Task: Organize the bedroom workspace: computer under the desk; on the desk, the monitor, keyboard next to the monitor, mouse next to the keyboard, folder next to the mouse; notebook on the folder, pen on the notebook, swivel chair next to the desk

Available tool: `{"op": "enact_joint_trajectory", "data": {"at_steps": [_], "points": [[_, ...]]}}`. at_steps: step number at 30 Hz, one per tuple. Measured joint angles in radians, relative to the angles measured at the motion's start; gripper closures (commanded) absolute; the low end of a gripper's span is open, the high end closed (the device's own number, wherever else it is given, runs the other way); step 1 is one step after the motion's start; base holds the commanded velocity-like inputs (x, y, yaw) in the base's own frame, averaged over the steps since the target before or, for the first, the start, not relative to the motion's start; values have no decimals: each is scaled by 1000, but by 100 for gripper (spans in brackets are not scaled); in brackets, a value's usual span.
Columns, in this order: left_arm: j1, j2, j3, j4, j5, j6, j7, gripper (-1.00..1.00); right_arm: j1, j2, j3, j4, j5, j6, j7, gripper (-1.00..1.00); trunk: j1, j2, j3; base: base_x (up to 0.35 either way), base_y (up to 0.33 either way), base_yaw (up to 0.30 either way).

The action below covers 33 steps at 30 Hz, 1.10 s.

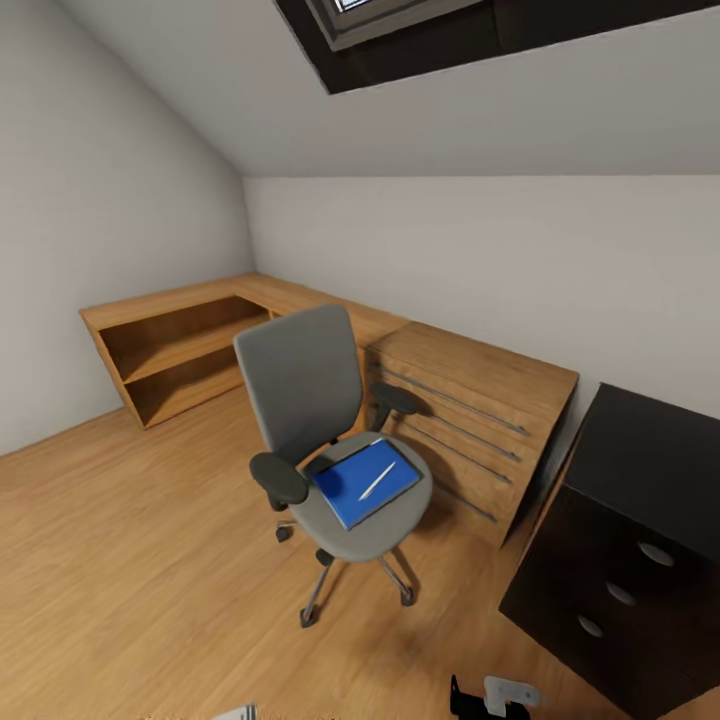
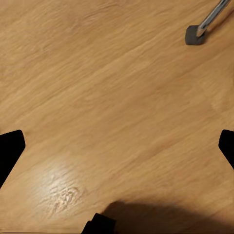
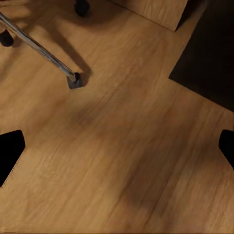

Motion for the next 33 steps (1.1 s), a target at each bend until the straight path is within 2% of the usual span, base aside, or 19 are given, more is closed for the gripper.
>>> {"op": "enact_joint_trajectory", "data": {"at_steps": [4, 9, 10, 11, 12, 13, 14, 16, 17, 19, 20, 21, 23, 24, 27, 33], "points": [[0, 0, 1, 0, 0, 0, 0, -100, 0, -2, 0, 0, 0, 0, 1, -100, 0, 0, -1, -46, 223, 114], [0, -1, -1, 0, -5, 0, 1, -100, 0, -10, 3, -2, 3, -2, 3, -100, 0, 0, -2, -3, 22, -12], [0, 0, -2, -21, -9, -40, 2, -100, -1, -8, 10, -24, 7, -1, 5, -100, 0, 0, -2, 0, 0, 0], [0, 6, 0, -79, -10, -43, 2, -100, -2, -9, 12, -87, 9, 9, 1, -100, 0, 0, -2, 0, 0, 0], [-1, 30, 4, -203, -11, -7, 5, -100, -6, -11, 10, -192, 12, 61, -16, -100, 0, 0, -2, 0, 0, 0], [0, 47, 6, -349, -13, 70, 20, -100, -12, -12, 9, -260, 21, 135, -42, -100, 0, 0, -2, 0, 0, 0], [0, 54, 9, -392, -11, 108, 31, -100, -18, -12, 8, -282, 25, 167, -53, -100, 0, 0, -2, 0, 0, 0], [-1, 81, 32, -570, -2, 264, 100, -100, -56, -12, 7, -367, 49, 308, -87, -100, 0, 0, -2, 0, 0, 0], [-1, 90, 62, -660, -1, 344, 141, -100, -82, -11, 6, -407, 57, 381, -97, -100, 0, 0, -2, 0, 0, 0], [-1, 97, 148, -820, 2, 472, 202, -100, -145, -9, 5, -468, 62, 516, -110, -100, 0, 0, -2, 0, 0, 0], [-1, 100, 223, -935, 1, 551, 228, -100, -204, -3, 0, -495, 49, 609, -117, -100, 0, 0, -2, 0, 0, 0], [0, 101, 249, -979, 5, 574, 235, -100, -246, 2, -6, -503, 34, 642, -125, -100, 0, 0, -2, 0, 0, 0], [0, 103, 270, -1000, 6, 592, 244, -100, -265, 11, -21, -506, -7, 671, -149, -100, 0, 0, -2, 13, 8, 0], [0, 104, 277, -996, 6, 597, 247, -100, -274, 17, -30, -502, -40, 678, -171, -100, 0, 0, -2, 63, 35, 0], [0, 106, 289, -957, 1, 603, 253, -100, -286, 29, -41, -483, -93, 682, -215, -100, 0, 0, -2, 211, 78, 0], [0, 107, 293, -936, 1, 605, 258, -100, -289, 30, -45, -476, -109, 683, -231, -100, -1, 0, -2, 298, 103, 0]]}}
